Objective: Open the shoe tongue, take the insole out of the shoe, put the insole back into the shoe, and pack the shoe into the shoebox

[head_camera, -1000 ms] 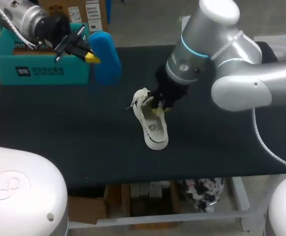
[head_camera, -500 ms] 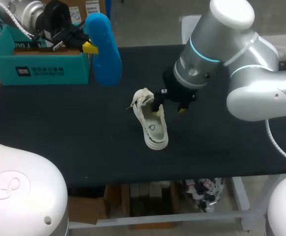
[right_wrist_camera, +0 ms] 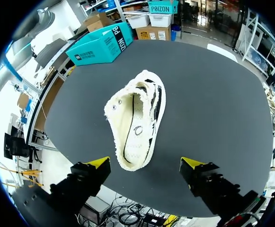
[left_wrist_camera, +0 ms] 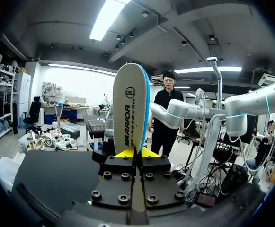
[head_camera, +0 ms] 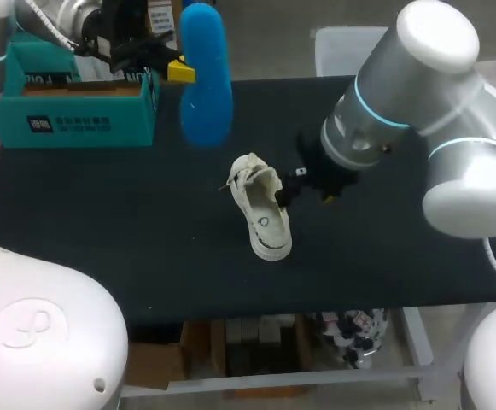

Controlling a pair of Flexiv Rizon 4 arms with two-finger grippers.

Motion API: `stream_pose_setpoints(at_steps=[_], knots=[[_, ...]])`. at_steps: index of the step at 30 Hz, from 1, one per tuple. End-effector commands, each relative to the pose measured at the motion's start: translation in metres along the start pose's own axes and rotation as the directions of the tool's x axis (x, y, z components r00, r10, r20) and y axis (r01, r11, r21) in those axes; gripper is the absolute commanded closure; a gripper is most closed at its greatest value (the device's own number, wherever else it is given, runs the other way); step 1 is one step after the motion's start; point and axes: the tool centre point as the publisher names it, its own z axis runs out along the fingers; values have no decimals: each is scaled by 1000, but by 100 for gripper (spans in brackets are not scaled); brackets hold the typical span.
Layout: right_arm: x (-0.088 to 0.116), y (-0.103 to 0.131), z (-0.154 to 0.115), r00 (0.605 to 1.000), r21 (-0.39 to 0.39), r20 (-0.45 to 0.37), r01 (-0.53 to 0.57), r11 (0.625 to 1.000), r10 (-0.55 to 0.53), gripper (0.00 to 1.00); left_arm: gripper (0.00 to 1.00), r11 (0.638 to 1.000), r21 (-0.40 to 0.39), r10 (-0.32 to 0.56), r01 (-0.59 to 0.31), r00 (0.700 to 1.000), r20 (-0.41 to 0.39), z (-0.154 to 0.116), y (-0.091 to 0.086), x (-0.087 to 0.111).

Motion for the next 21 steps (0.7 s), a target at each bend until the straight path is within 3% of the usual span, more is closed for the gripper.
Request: stream_pose_setpoints(at_steps=[1,8,21], knots=[[-7,-11,-8,1000,-43,-10,7,999,-7,0,100,1000,1,-2,2,999,47,18,-8,12],[-13,-20,-14,1000,-52,-13,19,998,-20,0,100,999,45,-13,10,998,67,26,-10,23],[-15,-25,-19,999,-56,-16,41,998,-41,0,100,999,41,-16,13,997,76,33,-10,27]])
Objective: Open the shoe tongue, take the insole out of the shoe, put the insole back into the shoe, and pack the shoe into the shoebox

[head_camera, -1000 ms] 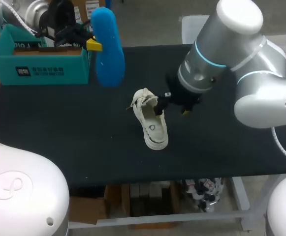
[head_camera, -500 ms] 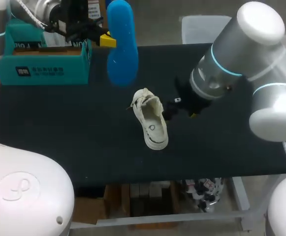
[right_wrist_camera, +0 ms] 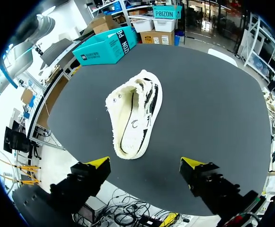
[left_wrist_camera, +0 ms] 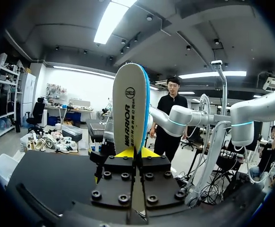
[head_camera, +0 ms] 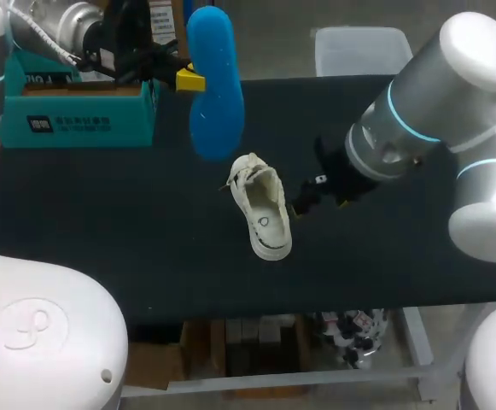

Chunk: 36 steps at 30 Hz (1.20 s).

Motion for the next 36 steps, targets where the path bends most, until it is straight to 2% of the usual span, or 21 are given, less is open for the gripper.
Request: stream_pose_setpoints(at_steps=[1,6,11,14,16,17,19,36], knots=[[-1,-4,-1,1000,-12,-2,3,1000,-3,0,100,1000,-13,17,-17,1000,13,3,-1,4],[0,0,1,1000,-5,-25,3,1000,-3,0,100,990,-65,127,-129,992,-23,5,8,10],[-1,1,2,997,13,-79,-25,1000,26,0,100,968,-93,232,-234,972,-34,4,29,21],[-4,3,2,989,17,-144,-30,999,32,0,100,943,-122,306,-309,951,-45,5,43,23],[-4,9,0,980,10,-199,28,1000,-26,0,100,926,-148,341,-348,937,-72,9,53,24],[-4,9,0,980,10,-199,28,1000,-26,0,100,910,-168,368,-378,925,-92,11,58,24],[-4,9,0,980,10,-199,28,1000,-26,0,100,880,-223,412,-420,907,-82,15,67,26],[-4,9,0,980,10,-199,28,1000,-26,0,100,880,-223,412,-420,907,-82,15,67,26]])
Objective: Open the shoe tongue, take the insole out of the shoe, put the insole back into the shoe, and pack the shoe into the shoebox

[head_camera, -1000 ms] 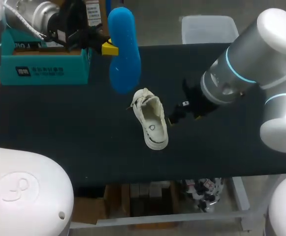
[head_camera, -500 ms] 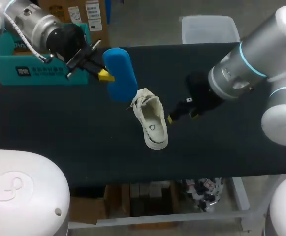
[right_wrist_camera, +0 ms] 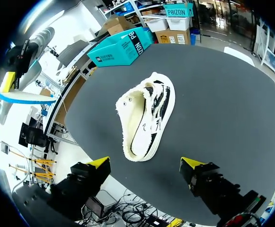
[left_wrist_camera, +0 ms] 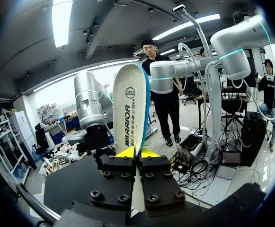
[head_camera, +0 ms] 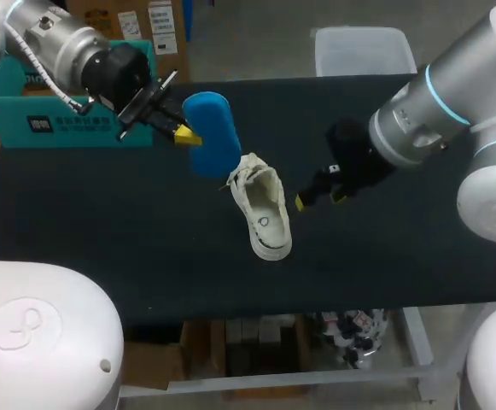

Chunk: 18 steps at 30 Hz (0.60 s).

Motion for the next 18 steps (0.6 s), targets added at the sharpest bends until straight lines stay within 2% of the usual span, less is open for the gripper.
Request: stream_pose_setpoints(at_steps=[1,3,4,6,7,8,9,11,12,18], knots=[[0,0,-1,1000,0,-1,0,1000,0,0,100,1000,1,0,0,1000,2,0,0,0],[-2,7,1,998,0,-61,-26,1000,26,0,100,999,-41,2,-1,1000,25,2,9,-1],[-6,12,1,996,16,-34,-83,996,83,0,100,999,-36,38,-38,999,6,4,15,1],[-8,17,1,988,47,-70,-131,990,134,0,100,997,-54,59,-59,998,2,8,23,2],[-10,20,-1,986,54,-41,-160,986,163,0,100,994,-63,92,-93,996,-15,11,29,5],[-11,21,-2,981,59,-71,-176,983,180,0,100,993,-74,87,-89,996,-19,14,32,5],[-13,23,-4,968,46,-83,-234,971,237,0,100,990,-71,118,-121,992,-48,19,37,7],[-15,24,-6,957,62,-89,-272,960,277,0,100,987,-82,133,-137,990,-53,25,42,9],[-17,24,-6,932,62,-118,-338,939,343,0,100,983,-82,160,-165,985,-67,28,45,11],[-23,26,-6,854,84,-194,-476,875,483,0,100,959,-48,272,-281,952,-138,42,61,22]])
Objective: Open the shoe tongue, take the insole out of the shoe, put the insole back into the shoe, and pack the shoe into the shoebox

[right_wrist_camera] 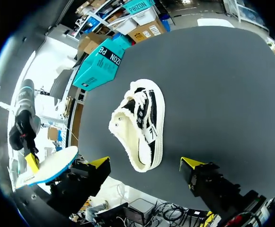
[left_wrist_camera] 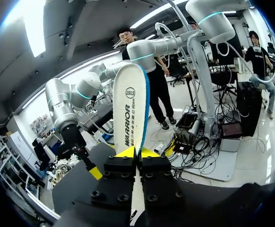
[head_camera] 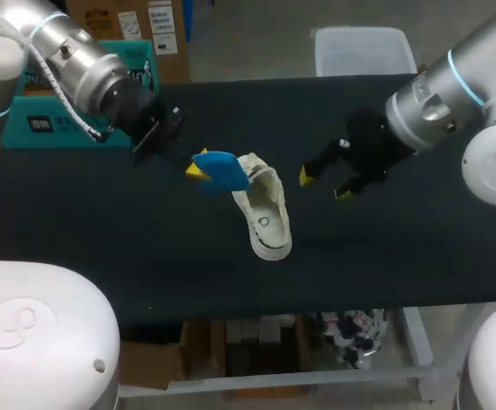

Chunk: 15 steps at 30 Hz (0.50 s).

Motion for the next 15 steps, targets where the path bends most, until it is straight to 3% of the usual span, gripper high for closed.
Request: stream_pose_setpoints(at_steps=[1,5,15], knots=[[-7,5,-3,992,31,-62,-110,993,112,0,100,998,31,59,-58,998,-32,9,15,2],[-6,6,-1,973,66,-139,-174,982,182,0,100,994,31,103,-102,992,-68,21,27,6],[4,7,21,909,258,-236,-282,924,343,0,100,984,10,176,-176,977,-117,34,59,-4]])
